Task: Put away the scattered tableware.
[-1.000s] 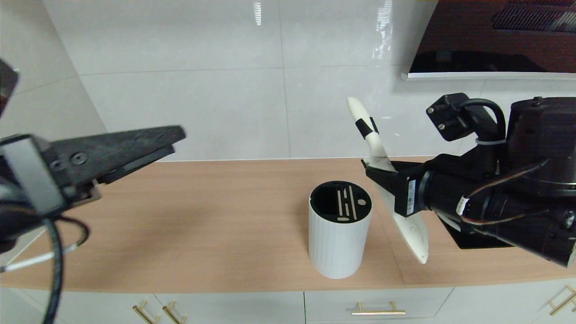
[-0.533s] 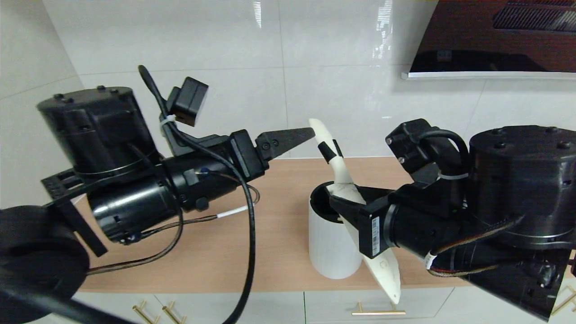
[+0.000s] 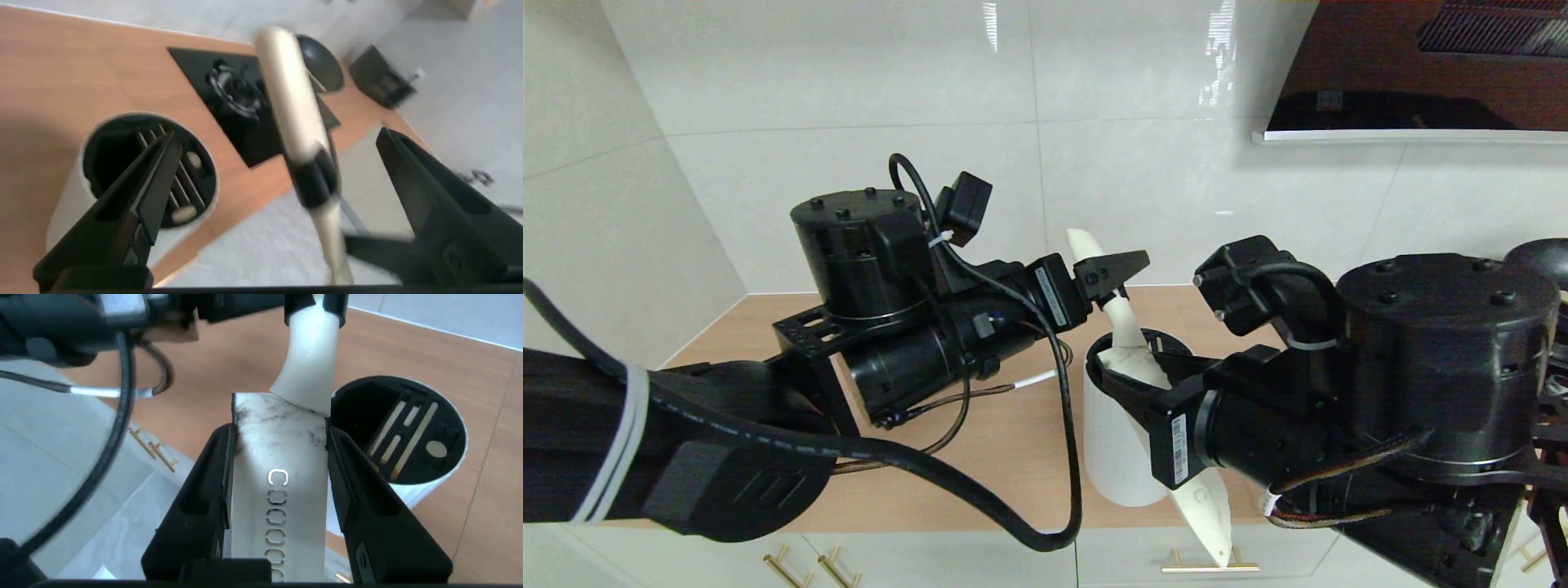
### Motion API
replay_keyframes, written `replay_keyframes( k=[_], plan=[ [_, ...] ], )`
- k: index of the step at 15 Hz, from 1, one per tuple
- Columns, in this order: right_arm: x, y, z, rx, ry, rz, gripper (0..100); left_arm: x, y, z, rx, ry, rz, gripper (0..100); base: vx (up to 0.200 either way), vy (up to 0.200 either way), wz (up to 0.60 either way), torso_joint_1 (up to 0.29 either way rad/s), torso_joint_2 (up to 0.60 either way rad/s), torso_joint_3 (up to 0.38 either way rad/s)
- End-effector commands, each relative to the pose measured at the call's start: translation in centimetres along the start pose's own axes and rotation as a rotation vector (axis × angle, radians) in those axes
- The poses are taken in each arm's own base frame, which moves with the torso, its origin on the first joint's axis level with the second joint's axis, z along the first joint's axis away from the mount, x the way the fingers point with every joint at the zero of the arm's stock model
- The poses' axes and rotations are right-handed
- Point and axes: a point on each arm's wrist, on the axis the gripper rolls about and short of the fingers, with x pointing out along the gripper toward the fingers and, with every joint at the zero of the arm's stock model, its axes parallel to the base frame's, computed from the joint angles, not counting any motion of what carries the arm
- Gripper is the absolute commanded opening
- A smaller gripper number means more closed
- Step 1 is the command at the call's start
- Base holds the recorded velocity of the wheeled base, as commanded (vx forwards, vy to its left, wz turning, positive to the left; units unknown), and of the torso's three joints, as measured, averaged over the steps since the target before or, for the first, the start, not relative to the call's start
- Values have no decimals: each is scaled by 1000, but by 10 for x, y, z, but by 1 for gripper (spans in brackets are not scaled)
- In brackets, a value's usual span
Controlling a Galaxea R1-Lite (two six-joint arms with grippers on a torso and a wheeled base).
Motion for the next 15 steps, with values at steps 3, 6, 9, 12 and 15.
replay_keyframes(
  k=[3, 6, 9, 12, 15],
  plan=[
    [4, 2, -5, -6, 16, -1, 0, 9, 1, -10, 0, 4, -3, 100, 0, 0, 0, 0, 0, 0],
    [4, 1, -4, -5, 14, 0, 0, 9, -1, -10, 2, -2, -2, 100, 0, 0, 0, 0, 0, 0],
    [3, 1, -4, -3, 11, 0, 0, 10, -1, -11, 2, -2, -2, 0, 0, 0, 0, 0, 0, 0],
    [2, 0, -4, -4, 9, -21, 0, 12, 2, -13, 0, 6, 4, 0, 0, 0, 0, 0, 0, 0],
    [1, 0, -3, -2, 4, -25, 0, 11, 1, -12, 1, 1, 0, 0, 0, 0, 0, 0, 0, 0]
  ],
)
